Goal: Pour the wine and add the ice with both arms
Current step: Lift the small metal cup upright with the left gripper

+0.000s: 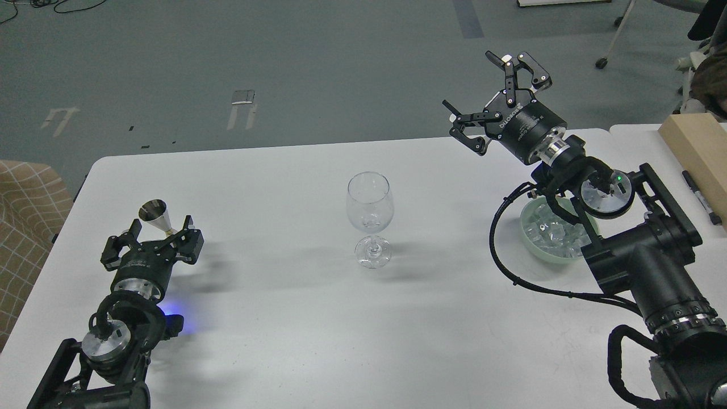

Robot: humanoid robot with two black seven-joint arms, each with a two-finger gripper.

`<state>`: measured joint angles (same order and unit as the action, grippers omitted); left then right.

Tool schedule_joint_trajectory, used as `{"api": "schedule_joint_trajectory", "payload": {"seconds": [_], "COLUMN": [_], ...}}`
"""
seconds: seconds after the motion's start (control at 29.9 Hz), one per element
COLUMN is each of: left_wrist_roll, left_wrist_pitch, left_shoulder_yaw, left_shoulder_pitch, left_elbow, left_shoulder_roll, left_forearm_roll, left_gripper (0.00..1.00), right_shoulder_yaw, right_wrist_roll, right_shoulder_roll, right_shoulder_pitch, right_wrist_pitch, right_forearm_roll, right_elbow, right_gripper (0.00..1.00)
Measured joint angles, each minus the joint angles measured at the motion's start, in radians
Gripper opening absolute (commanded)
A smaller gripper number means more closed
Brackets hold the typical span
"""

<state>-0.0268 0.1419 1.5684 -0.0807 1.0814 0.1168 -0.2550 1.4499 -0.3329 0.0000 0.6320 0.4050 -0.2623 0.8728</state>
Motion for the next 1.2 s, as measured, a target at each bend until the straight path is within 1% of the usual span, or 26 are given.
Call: {"api": "schedule_joint_trajectory", "payload": {"seconds": [0.27, 0.37, 0.43, 0.5, 0.63, 0.84, 0.87, 0.94, 1.0, 1.2], "left_wrist_roll": [0.003, 0.005, 0.005, 0.005, 0.011, 0.022, 0.024, 0.026, 0.027, 0.028], "left_wrist_pitch": [-0.007, -0.007, -0.007, -0.006, 0.000, 0.002, 0.002, 0.002, 0.002, 0.001], "left_shoulder_yaw": [-0.002, -0.002, 0.000, 0.000, -0.003, -0.007, -0.007, -0.007, -0.007, -0.007], "left_shoulder_pitch": [-0.006, -0.007, -0.007, -0.007, -0.007, -0.004, -0.004, -0.004, -0.004, -0.001], "left_elbow": [0.000, 0.000, 0.000, 0.000, 0.001, 0.002, 0.002, 0.002, 0.002, 0.002], "left_shoulder_roll": [0.001, 0.001, 0.000, 0.000, 0.000, 0.001, 0.001, 0.001, 0.001, 0.003], "left_forearm_roll": [0.003, 0.004, 0.006, 0.007, 0.009, 0.011, 0.011, 0.011, 0.011, 0.013], "left_gripper": [0.95, 0.93, 0.89, 0.88, 0.81, 0.74, 0.70, 0.67, 0.62, 0.55], "right_shoulder_yaw": [0.000, 0.000, 0.000, 0.000, 0.000, 0.000, 0.000, 0.000, 0.000, 0.000], "right_wrist_roll": [0.000, 0.000, 0.000, 0.000, 0.000, 0.000, 0.000, 0.000, 0.000, 0.000], "right_shoulder_roll": [0.000, 0.000, 0.000, 0.000, 0.000, 0.000, 0.000, 0.000, 0.000, 0.000], "right_shoulder_pitch": [0.000, 0.000, 0.000, 0.000, 0.000, 0.001, 0.001, 0.001, 0.001, 0.000], "right_wrist_pitch": [-0.002, -0.002, -0.002, -0.002, -0.003, -0.003, -0.003, -0.003, -0.003, -0.003], "right_forearm_roll": [0.000, 0.000, 0.000, 0.000, 0.000, 0.000, 0.000, 0.000, 0.000, 0.000], "right_elbow": [0.000, 0.000, 0.000, 0.000, 0.000, 0.000, 0.000, 0.000, 0.000, 0.000], "right_gripper": [1.00, 1.00, 1.00, 1.00, 1.00, 1.00, 1.00, 1.00, 1.00, 1.00]}}
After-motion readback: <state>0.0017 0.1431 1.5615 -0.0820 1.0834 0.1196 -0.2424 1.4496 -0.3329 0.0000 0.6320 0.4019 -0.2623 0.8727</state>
